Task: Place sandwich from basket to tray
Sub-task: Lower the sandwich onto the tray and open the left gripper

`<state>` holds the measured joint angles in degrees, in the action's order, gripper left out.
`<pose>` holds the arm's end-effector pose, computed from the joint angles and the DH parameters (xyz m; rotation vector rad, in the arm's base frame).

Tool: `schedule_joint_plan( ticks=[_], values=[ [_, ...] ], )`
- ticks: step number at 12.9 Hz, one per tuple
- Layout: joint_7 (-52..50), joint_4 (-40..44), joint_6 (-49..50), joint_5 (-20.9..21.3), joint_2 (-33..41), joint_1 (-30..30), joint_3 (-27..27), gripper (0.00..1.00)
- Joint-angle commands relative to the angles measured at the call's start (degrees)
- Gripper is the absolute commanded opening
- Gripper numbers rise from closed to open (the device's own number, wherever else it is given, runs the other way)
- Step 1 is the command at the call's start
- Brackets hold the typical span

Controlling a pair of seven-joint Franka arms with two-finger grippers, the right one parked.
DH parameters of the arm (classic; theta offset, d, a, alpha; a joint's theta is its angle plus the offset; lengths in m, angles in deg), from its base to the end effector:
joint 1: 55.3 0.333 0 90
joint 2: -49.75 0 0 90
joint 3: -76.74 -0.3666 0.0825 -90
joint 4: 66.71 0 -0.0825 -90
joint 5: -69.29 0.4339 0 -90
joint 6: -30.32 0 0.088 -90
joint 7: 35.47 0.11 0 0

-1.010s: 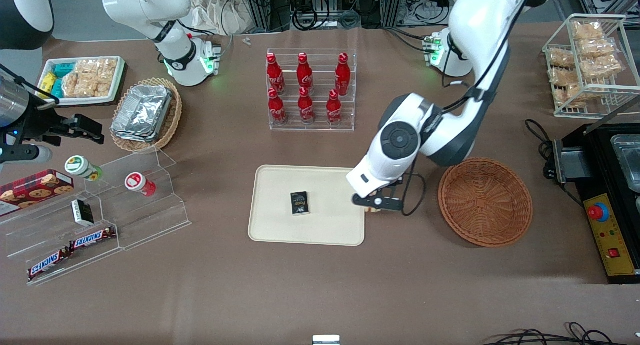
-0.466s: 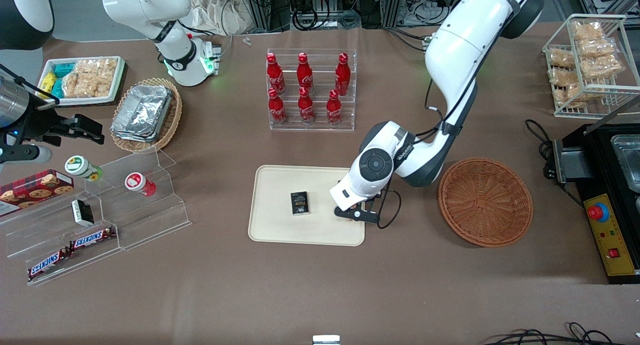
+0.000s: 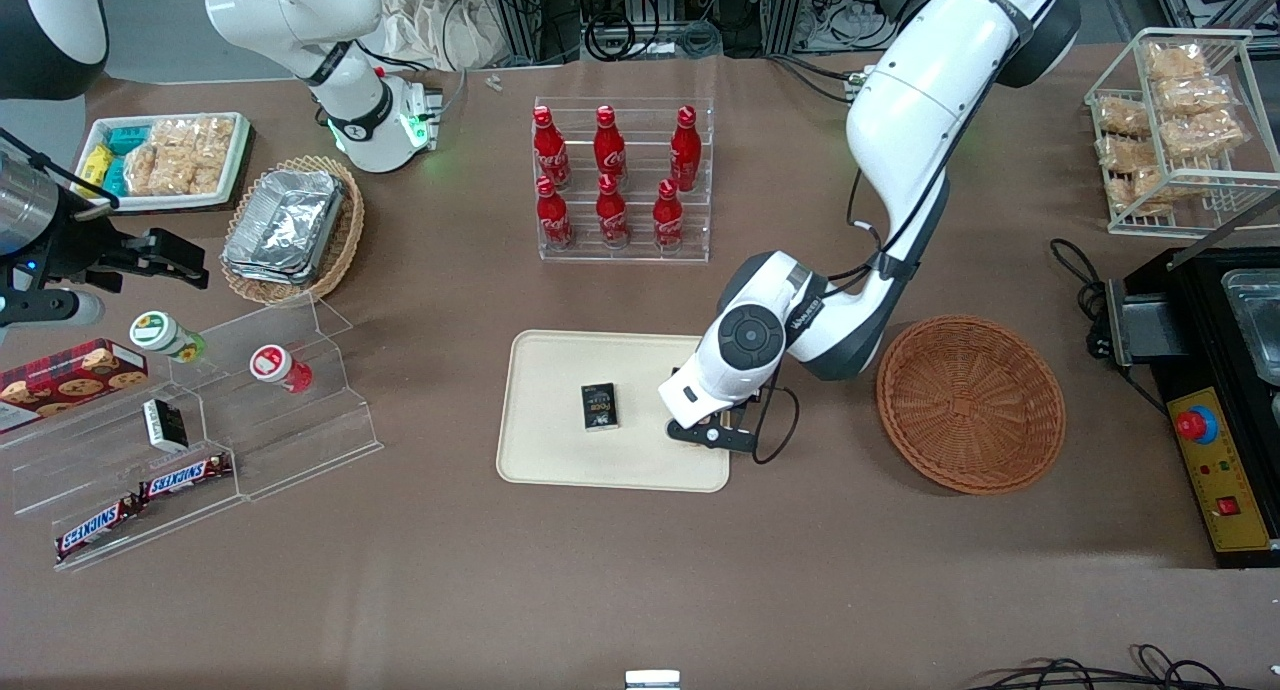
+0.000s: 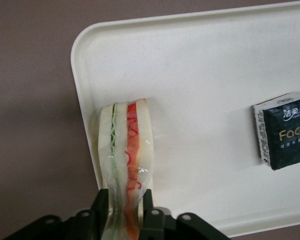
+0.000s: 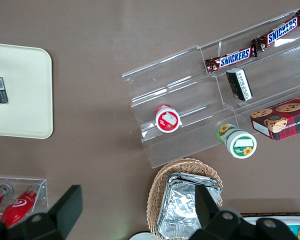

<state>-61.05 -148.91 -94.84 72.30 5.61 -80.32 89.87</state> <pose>0.6524 -0.4629 0.2476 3.0289 -0.2841 -0.0950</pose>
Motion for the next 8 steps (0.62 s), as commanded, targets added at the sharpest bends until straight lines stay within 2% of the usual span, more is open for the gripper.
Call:
schedule_joint_plan(
  ticks=[1,6,8],
  values=[
    [-0.96,1.25,1.57,0.24,0.98,-0.57,-0.46,1.0],
    [-1.84,1.34,15.63,0.24,9.93,0.31,-0.81,1.0],
    [-0.53,1.34,23.07,-0.02,14.85,0.32,-4.22,1.0]
  ],
)
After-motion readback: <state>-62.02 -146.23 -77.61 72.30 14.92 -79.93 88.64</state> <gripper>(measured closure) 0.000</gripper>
